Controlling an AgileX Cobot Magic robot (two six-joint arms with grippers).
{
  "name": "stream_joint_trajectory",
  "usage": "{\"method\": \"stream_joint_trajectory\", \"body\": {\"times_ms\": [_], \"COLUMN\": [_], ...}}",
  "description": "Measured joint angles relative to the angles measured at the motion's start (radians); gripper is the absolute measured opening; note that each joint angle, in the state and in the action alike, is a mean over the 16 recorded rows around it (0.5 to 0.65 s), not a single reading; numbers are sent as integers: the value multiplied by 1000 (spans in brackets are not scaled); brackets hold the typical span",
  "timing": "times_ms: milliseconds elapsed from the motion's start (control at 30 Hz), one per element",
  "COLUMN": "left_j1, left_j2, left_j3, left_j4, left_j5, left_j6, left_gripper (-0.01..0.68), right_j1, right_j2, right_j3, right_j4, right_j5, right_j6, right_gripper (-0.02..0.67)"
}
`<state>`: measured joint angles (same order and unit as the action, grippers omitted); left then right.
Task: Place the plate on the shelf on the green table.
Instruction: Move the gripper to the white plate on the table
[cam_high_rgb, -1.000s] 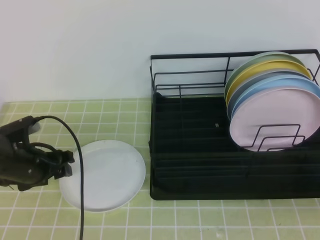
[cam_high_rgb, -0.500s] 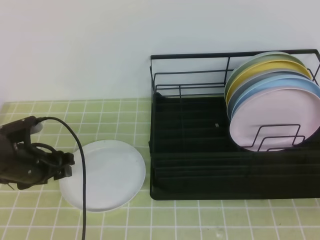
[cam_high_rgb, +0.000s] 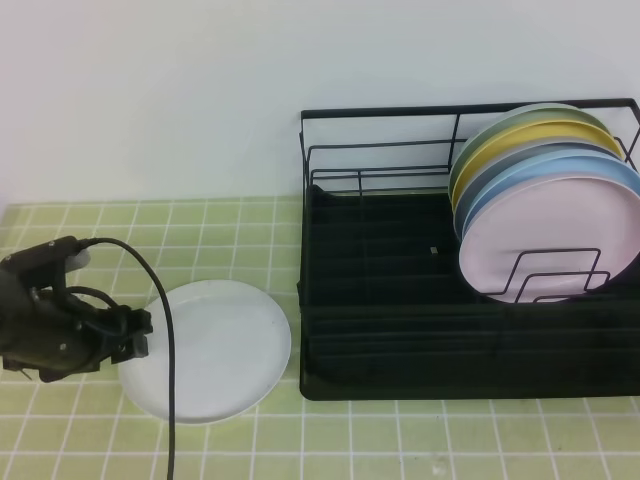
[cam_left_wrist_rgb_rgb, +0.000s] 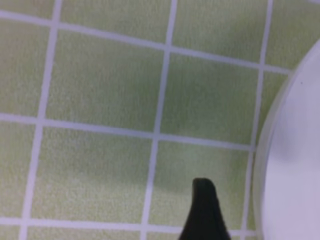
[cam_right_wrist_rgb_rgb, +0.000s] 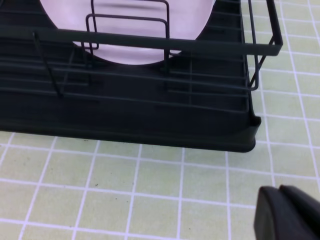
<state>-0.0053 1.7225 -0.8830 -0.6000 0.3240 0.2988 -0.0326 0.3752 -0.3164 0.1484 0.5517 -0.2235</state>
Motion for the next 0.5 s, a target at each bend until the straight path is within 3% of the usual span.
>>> {"method": "stream_joint_trajectory", "body": {"times_ms": [267, 500], "left_j1": [0, 0], "left_j2": [21, 30], "left_j3": [0, 0], "left_j4": [-25, -28], "left_j5": [10, 11], "left_j6": [16, 16], "left_gripper": [418, 309], "right_j1": [0, 0], "right_j2": [0, 0], "right_j3": [0, 0], "right_j4": [0, 1], "right_j5": [0, 0], "right_j6": [0, 0], "right_gripper": [-3, -3]}}
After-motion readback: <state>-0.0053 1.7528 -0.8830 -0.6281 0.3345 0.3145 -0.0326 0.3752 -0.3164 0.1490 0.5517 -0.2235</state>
